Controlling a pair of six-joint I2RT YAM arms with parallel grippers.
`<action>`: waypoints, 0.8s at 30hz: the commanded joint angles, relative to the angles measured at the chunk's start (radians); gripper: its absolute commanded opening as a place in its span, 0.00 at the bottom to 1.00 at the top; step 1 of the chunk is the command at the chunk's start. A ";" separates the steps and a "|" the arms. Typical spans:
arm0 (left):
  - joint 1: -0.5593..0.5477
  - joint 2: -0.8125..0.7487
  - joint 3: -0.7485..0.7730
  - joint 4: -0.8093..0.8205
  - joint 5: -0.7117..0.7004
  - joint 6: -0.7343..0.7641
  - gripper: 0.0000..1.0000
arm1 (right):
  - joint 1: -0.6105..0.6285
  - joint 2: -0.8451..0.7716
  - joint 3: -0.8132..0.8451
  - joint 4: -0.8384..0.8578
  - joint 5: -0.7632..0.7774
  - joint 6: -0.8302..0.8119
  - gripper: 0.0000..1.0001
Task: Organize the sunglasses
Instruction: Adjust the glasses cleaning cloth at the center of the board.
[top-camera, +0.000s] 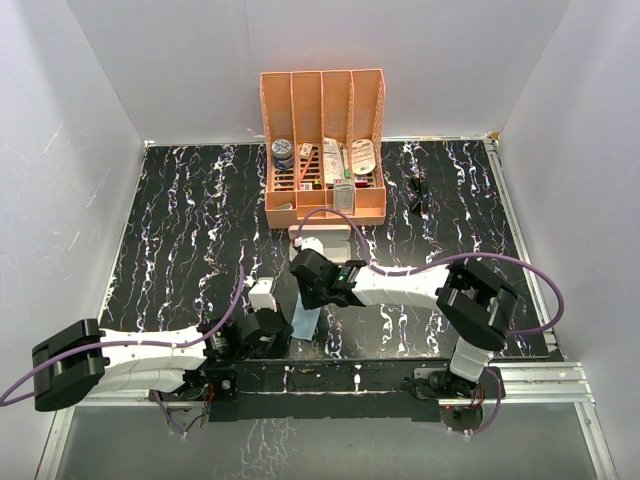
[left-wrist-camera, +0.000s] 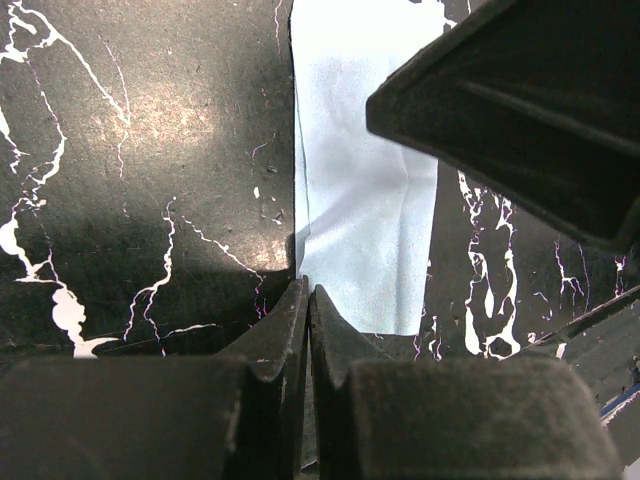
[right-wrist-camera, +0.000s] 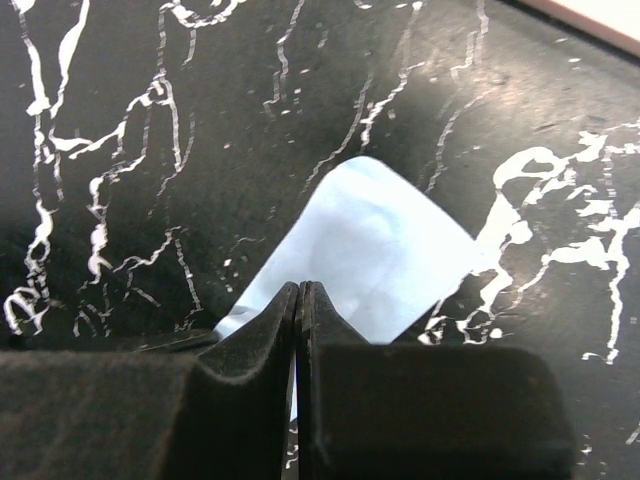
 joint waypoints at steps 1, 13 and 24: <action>-0.004 -0.008 -0.017 -0.029 -0.007 0.006 0.00 | 0.023 -0.030 0.012 0.062 -0.049 0.021 0.00; -0.004 -0.007 -0.017 -0.028 -0.009 0.003 0.00 | 0.054 -0.012 0.009 0.047 -0.051 0.044 0.00; -0.004 -0.007 -0.019 -0.025 -0.009 0.002 0.00 | 0.068 0.006 -0.006 0.040 -0.039 0.050 0.00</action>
